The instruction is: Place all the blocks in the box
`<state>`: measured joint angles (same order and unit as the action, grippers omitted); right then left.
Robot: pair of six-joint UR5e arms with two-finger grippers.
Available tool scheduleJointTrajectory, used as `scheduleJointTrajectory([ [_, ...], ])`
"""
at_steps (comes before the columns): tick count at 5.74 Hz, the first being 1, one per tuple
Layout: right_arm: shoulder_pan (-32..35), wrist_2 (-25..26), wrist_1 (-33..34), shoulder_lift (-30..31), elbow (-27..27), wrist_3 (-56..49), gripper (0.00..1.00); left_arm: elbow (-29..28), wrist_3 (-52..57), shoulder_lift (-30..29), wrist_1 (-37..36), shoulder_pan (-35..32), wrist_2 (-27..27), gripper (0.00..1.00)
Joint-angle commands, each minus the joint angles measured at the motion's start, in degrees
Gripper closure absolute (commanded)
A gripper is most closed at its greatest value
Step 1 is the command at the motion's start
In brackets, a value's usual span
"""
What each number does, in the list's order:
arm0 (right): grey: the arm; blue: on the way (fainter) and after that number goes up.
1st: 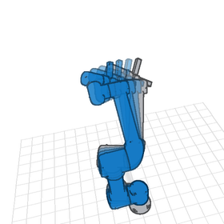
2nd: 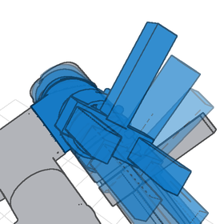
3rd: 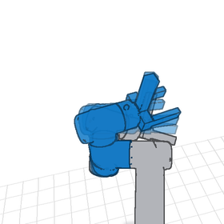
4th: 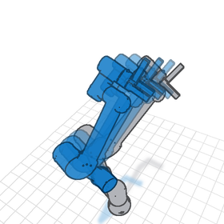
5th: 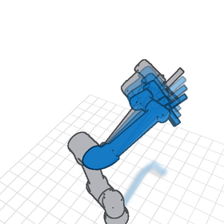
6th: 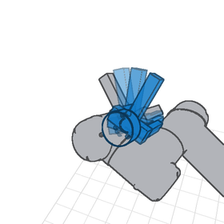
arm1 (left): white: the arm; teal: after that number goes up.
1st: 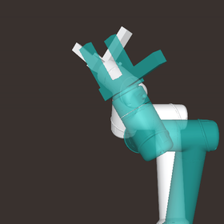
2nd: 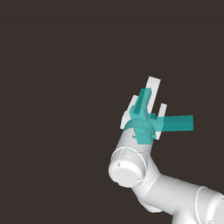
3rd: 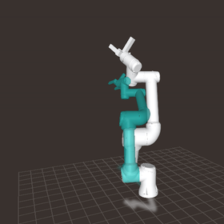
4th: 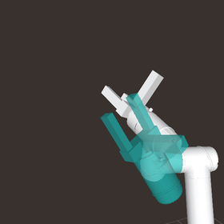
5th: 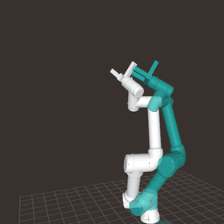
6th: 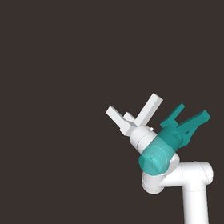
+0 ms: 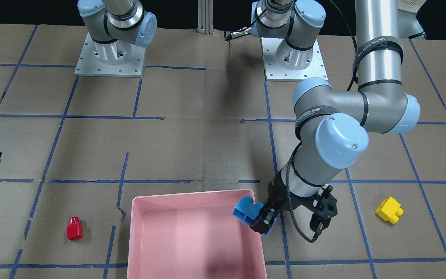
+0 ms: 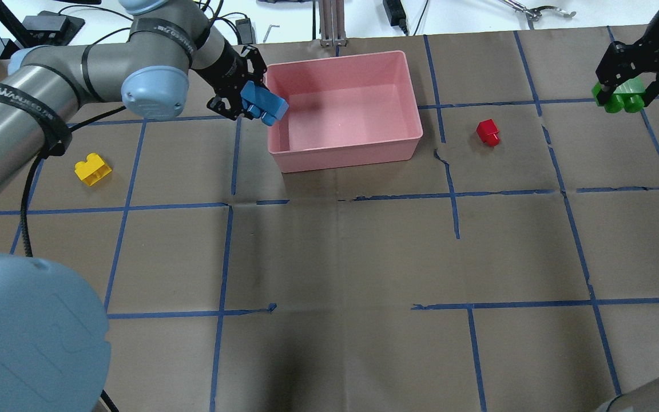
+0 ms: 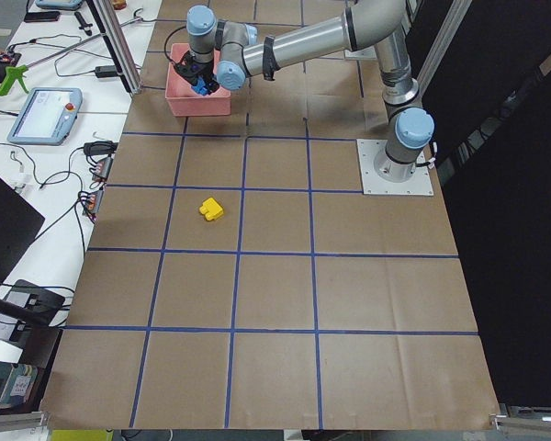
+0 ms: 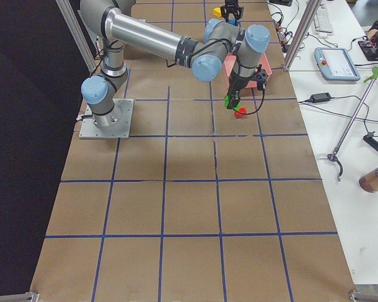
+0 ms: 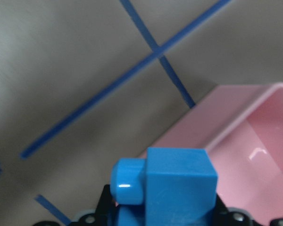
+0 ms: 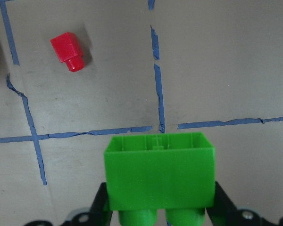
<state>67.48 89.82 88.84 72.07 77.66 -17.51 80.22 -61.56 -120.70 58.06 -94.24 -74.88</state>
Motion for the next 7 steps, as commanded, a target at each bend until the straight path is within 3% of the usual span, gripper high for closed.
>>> scheduleJointTrajectory([
  [1, 0.0, 0.0, -0.1, 0.0, 0.0, 0.0, 0.44, -7.3, -5.7, -7.2, -0.5, -5.1, 1.3, 0.65],
  [2, 0.1, 0.0, -0.1, 0.0, 0.0, 0.0, 0.44, -7.1, -4.3, -8.0, -2.0, -5.2, 0.4, 0.18],
  [3, 0.0, 0.0, -0.1, 0.0, 0.0, 0.0, 0.44, -6.5, -1.0, -7.5, -2.9, -5.2, -2.4, 0.04],
  [4, 0.0, 0.0, -0.1, 0.0, 0.1, 0.0, 0.44, -6.4, 0.6, -6.9, -2.8, -4.6, -2.6, 0.03],
  [5, 0.1, -0.1, 0.0, 0.1, 0.0, 0.0, 0.44, -5.4, 13.4, -5.1, 0.2, -0.5, -6.5, 0.03],
  [7, 6.6, -2.0, 3.1, -1.1, -0.2, 8.8, 0.43, 5.8, 39.7, 2.6, 2.1, 11.4, -14.0, 0.02],
])
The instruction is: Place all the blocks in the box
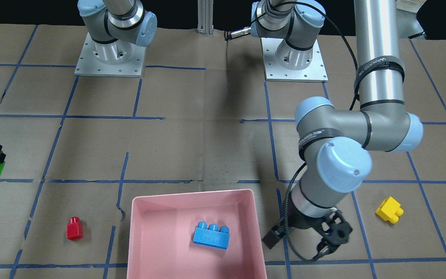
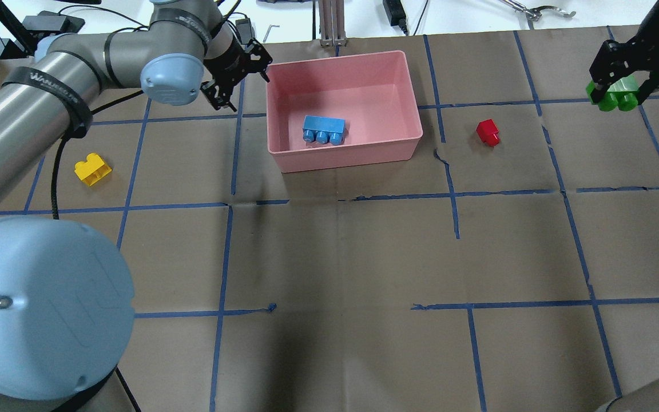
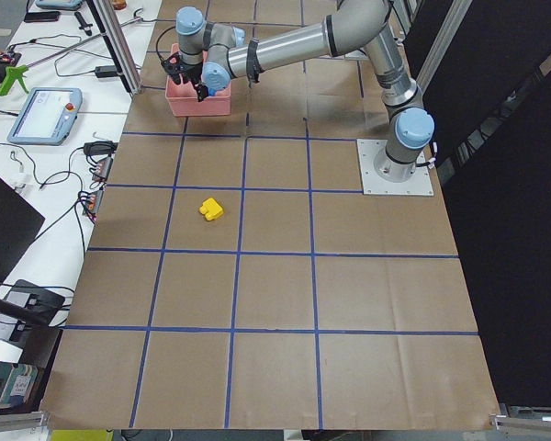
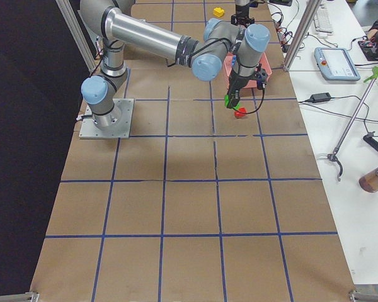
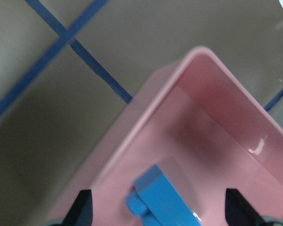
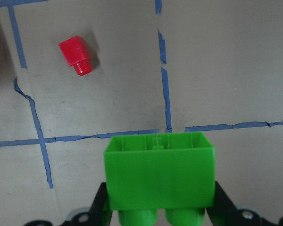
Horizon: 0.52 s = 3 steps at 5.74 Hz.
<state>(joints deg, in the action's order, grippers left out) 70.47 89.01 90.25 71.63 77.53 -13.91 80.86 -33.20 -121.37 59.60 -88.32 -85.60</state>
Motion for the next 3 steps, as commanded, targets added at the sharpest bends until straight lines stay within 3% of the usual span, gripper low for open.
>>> scheduleJointTrajectory([
  [1, 10.2, -1.4, 5.9, -2.9, -1.1, 12.1, 0.42, 10.7, 29.2, 5.0, -0.3, 11.6, -7.0, 0.02],
  [3, 21.9, -1.3, 6.7, -11.6, -10.9, 26.7, 0.42, 12.4, 60.6, 3.7, -4.8, 19.6, -8.8, 0.02],
])
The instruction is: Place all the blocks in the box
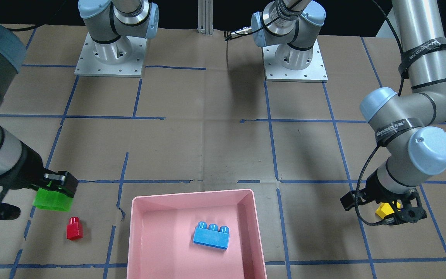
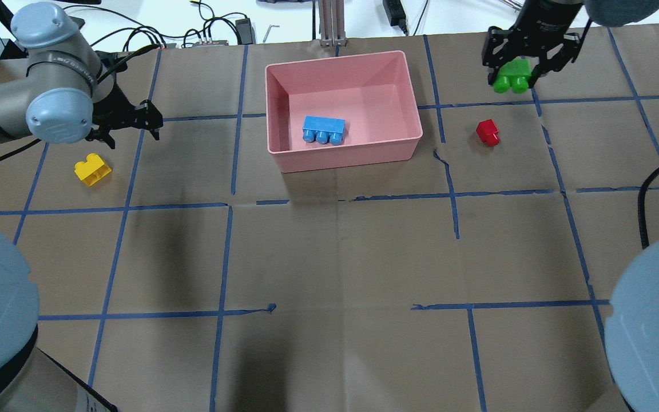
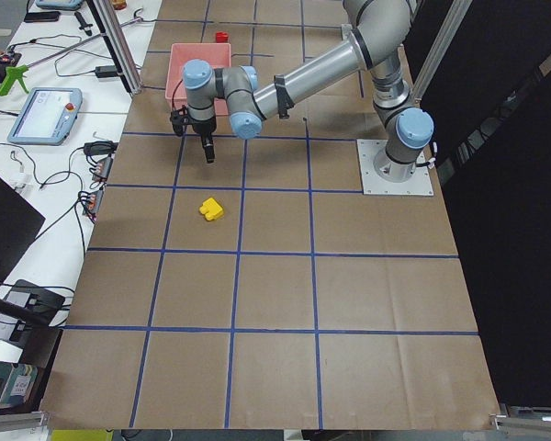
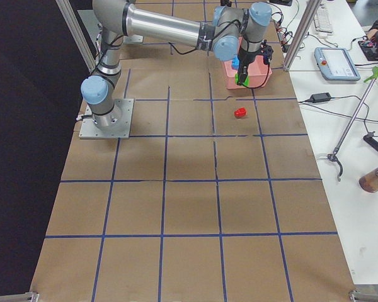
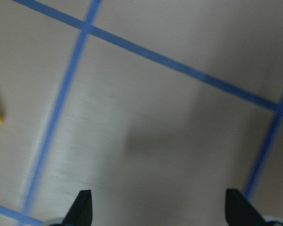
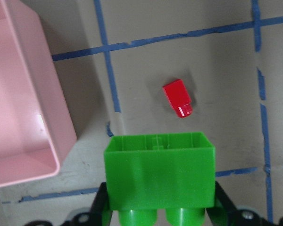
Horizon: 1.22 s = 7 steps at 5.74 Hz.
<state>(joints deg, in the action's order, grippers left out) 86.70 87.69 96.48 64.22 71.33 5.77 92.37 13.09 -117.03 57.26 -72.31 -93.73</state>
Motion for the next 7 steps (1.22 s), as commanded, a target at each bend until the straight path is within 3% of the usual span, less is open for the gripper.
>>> scheduleJointTrajectory([
  [1, 11.4, -0.1, 1.4, -9.6, -9.4, 13.7, 0.42, 1.4, 22.7, -1.6, -8.6, 5.7, -0.8, 0.02],
  [3, 16.0, -0.1, 8.1, -16.6, -12.1, 20.9, 0.42, 3.8, 25.6, -1.0, -10.1, 6.3, -0.5, 0.02],
  [4, 17.0, 0.0, 8.5, -18.1, -12.0, 21.2, 0.36, 4.3, 26.6, -0.8, -13.5, 6.3, -0.9, 0.02],
  [5, 17.0, -0.1, 8.6, -18.2, -11.9, 21.1, 0.01, 4.4, 26.8, -0.8, -12.4, 6.7, -1.1, 0.02],
  [6, 16.9, -0.1, 8.6, -18.0, -11.9, 21.0, 0.0, 4.2, 28.4, -1.1, -10.7, 7.1, -0.6, 0.02],
  [7, 16.9, -0.1, 8.2, -17.5, -12.2, 21.0, 0.0, 4.3, 39.2, -1.3, -10.6, 9.0, 6.2, 0.02],
])
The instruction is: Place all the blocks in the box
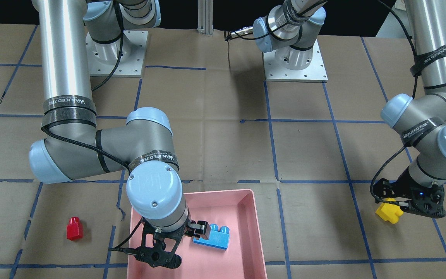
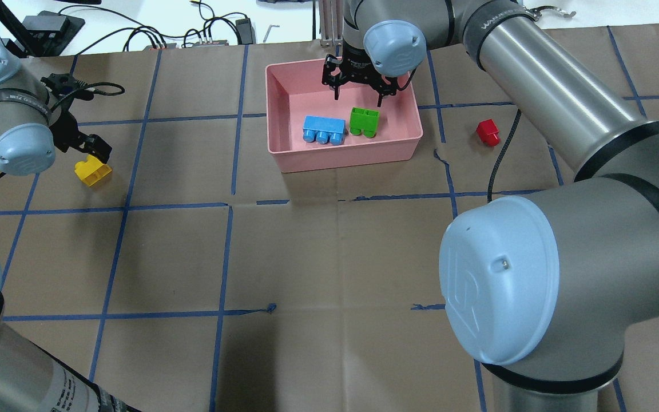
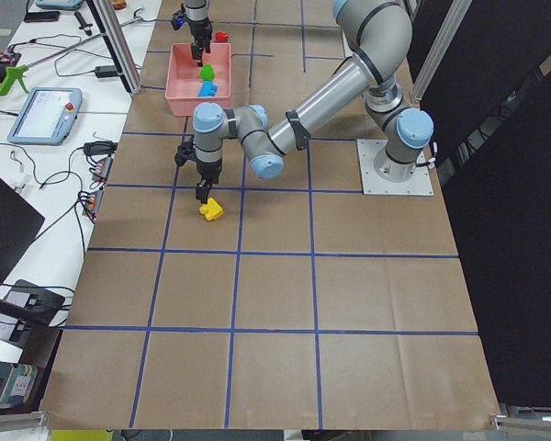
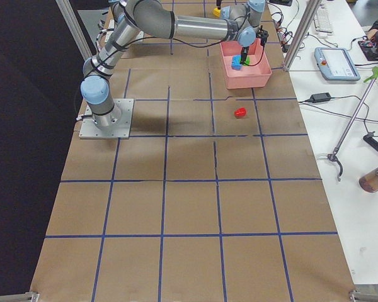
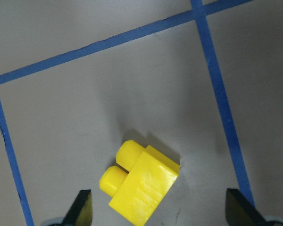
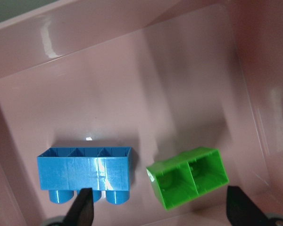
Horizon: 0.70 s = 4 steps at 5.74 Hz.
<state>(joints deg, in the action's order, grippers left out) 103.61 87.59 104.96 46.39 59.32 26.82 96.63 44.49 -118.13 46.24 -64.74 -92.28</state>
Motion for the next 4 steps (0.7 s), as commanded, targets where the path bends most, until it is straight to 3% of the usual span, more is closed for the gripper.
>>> scheduleJointTrajectory([
  [1, -0.4, 0.4, -1.1, 2.1, -0.3, -0.1, 0.0, -0.1, 11.1, -1.6, 0.4, 4.6, 7.6, 0.02],
  [4, -9.3, 0.5, -13.3, 11.3, 0.4, -9.5, 0.0, -2.0, 11.5, -3.0, 5.0, 5.1, 7.9, 0.03],
])
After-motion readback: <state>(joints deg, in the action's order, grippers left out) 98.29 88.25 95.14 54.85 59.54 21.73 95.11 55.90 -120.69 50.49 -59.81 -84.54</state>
